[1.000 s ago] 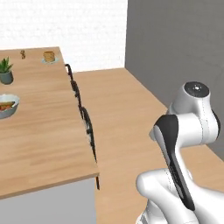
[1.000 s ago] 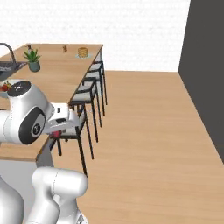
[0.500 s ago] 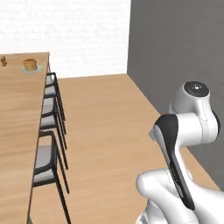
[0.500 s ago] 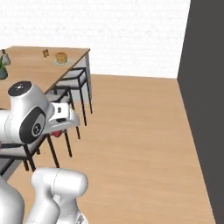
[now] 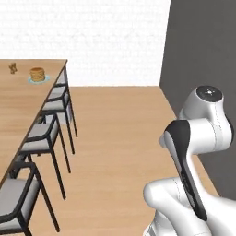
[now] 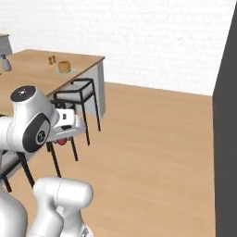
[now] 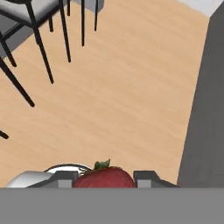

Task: Take the strawberry from the fridge and place it on top of the pancake, located on the dining counter.

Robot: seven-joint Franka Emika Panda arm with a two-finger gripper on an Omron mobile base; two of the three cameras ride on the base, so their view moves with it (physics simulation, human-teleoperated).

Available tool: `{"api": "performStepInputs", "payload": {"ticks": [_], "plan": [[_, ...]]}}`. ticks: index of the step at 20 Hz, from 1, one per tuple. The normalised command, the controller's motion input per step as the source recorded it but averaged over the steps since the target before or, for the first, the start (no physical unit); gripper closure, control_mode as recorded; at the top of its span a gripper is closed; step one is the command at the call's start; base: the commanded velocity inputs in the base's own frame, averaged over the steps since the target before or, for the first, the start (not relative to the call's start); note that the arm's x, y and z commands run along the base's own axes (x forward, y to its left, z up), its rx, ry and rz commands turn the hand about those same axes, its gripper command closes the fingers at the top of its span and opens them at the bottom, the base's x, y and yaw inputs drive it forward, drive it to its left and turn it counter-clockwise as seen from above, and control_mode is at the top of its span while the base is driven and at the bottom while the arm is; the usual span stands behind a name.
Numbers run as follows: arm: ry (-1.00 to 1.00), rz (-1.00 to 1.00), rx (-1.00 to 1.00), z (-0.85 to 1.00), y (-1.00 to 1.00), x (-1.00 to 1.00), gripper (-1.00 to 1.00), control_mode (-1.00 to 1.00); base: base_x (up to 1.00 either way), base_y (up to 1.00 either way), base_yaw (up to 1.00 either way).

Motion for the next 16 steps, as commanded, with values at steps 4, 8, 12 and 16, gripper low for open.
{"api": "performStepInputs", "payload": {"ticks": [4,8,12,16], "plan": [[0.0,0.0,0.0,0.0,0.0,0.0,1.0,1.0,1.0,-0.53,0.39],[0.0,0.0,0.0,0.0,0.0,0.0,1.0,1.0,1.0,-0.64,0.36],[0.0,0.0,0.0,0.0,0.0,0.0,1.0,1.0,1.0,-0.61,0.37],[0.0,0.0,0.0,0.0,0.0,0.0,1.0,1.0,1.0,-0.58,0.37]]}}
